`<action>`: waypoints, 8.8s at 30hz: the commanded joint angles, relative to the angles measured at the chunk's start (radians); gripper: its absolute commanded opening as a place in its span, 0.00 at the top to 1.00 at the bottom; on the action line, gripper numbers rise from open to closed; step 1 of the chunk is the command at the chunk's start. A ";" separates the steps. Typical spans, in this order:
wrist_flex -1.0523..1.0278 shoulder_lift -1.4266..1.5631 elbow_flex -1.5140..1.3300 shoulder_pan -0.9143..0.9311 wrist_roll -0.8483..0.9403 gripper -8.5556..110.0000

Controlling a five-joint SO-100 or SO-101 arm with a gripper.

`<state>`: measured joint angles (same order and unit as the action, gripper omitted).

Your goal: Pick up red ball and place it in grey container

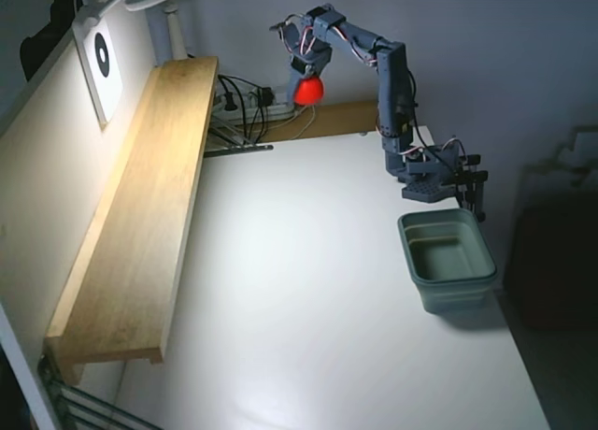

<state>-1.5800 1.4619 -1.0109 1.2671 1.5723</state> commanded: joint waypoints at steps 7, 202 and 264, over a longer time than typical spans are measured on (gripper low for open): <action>-0.158 -0.155 0.564 0.016 -0.002 0.73; 0.008 0.461 -0.348 -1.275 -0.002 0.83; -0.165 0.619 -0.311 -0.743 -0.002 0.95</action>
<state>-1.7334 2.0525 -1.3545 0.5139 1.5723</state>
